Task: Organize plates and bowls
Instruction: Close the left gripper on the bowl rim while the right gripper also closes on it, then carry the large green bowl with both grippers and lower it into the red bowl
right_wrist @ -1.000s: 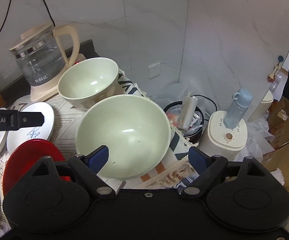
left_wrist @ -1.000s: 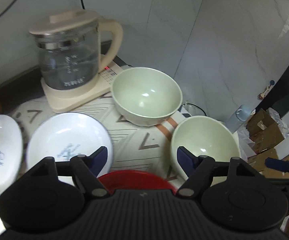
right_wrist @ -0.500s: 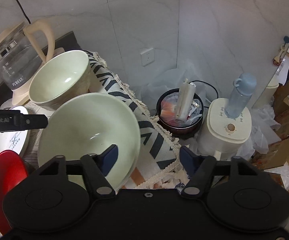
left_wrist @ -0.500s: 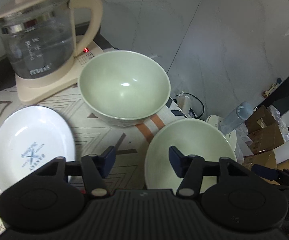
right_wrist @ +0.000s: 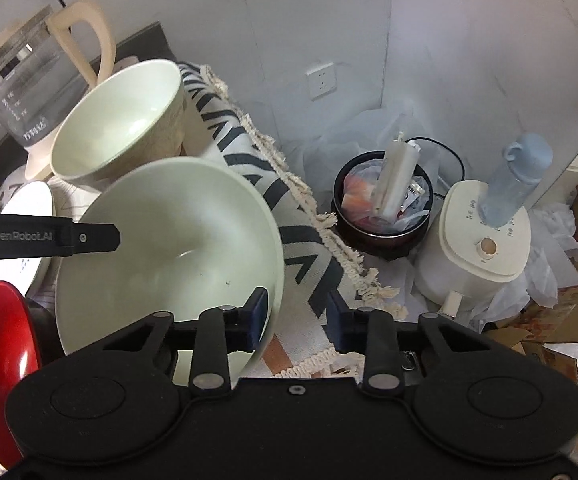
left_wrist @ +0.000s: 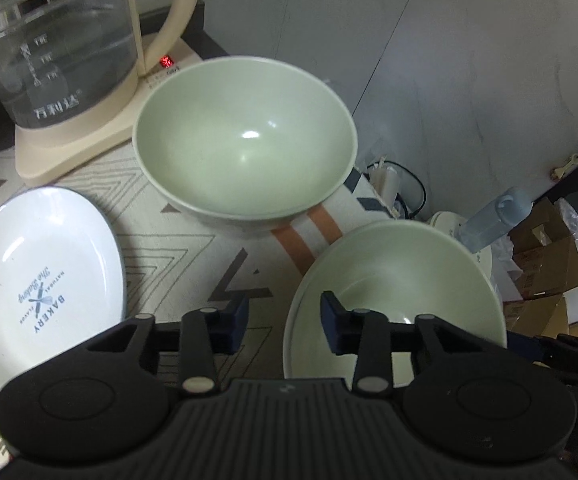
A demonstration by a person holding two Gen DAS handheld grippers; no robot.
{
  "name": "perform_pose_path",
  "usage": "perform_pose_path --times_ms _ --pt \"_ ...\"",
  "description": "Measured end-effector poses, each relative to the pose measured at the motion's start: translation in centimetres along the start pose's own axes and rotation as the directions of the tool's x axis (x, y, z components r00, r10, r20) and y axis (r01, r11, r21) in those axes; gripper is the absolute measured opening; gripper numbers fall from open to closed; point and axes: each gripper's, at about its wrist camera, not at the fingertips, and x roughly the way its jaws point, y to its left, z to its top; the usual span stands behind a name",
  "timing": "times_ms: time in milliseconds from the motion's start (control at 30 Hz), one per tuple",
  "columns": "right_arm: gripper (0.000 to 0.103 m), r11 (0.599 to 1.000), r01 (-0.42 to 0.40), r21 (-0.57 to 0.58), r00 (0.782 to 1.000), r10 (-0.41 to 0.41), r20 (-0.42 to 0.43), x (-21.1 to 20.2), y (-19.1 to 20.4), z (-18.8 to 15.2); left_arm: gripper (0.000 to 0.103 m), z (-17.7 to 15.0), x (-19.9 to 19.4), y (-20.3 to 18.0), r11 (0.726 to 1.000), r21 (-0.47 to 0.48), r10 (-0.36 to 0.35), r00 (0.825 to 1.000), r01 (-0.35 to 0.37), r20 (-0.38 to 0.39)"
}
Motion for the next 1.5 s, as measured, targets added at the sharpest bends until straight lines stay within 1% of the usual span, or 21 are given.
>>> perform_pose_path --times_ms 67,167,267,300,333,367,467,633,733,933,1100,1367,1500 --pt "0.031 1.0 -0.002 -0.007 1.0 0.002 -0.009 0.4 0.0 0.1 0.025 0.0 0.6 0.2 1.0 -0.01 -0.01 1.0 0.009 -0.019" --pt "0.027 1.0 -0.017 -0.009 1.0 0.016 -0.019 0.7 -0.1 0.2 0.017 -0.2 1.3 0.4 0.999 -0.024 -0.024 0.999 0.023 -0.04" --pt "0.02 0.999 -0.032 -0.025 0.999 0.032 -0.019 0.8 0.2 0.2 0.01 -0.3 1.7 0.2 0.999 -0.026 -0.04 0.998 0.039 -0.054" --pt "0.016 0.999 -0.037 -0.03 0.999 0.036 -0.019 0.9 0.3 0.1 0.009 -0.3 1.8 0.2 0.999 -0.024 -0.044 0.997 0.043 -0.056" --pt "0.011 0.999 -0.042 -0.033 0.999 0.041 -0.02 0.9 0.4 0.1 0.009 -0.3 1.8 0.1 0.999 -0.024 -0.043 0.997 0.042 -0.057" --pt "0.01 0.998 -0.048 -0.035 0.999 0.047 -0.021 1.0 0.5 0.2 0.009 -0.3 1.8 0.1 0.999 -0.027 -0.045 0.997 0.043 -0.057" --pt "0.01 0.998 -0.048 -0.04 0.999 0.047 -0.018 0.8 0.6 0.3 0.009 -0.2 1.7 0.2 0.998 -0.037 -0.054 0.997 0.051 -0.059" --pt "0.01 0.998 -0.062 -0.033 0.998 0.063 0.019 -0.4 0.3 0.7 0.009 -0.1 0.6 0.3 0.996 -0.061 -0.071 0.997 0.068 -0.041" --pt "0.01 0.997 -0.063 -0.036 0.997 0.065 0.053 -1.8 0.5 1.1 0.009 0.0 -0.8 0.3 0.994 -0.081 -0.081 0.997 0.079 -0.015" --pt "0.01 0.997 -0.062 -0.05 0.99 0.068 0.127 -4.4 1.2 1.4 0.009 0.2 -4.2 0.6 0.991 -0.087 -0.1 0.994 0.104 0.043" --pt "0.01 0.994 -0.066 -0.083 0.984 0.079 0.16 -6.1 2.9 1.3 0.009 -0.2 -6.9 1.6 0.993 -0.077 -0.079 0.992 0.087 0.094" --pt "0.01 0.99 -0.089 -0.106 0.972 0.109 0.209 -8.6 5.3 0.8 0.009 -1.5 -10.5 3.5 0.991 -0.099 -0.075 0.986 0.09 0.146" --pt "0.01 0.988 -0.096 -0.121 0.967 0.121 0.222 -9.5 6.6 0.5 0.009 -2.4 -11.6 4.5 0.989 -0.119 -0.068 0.984 0.088 0.164"
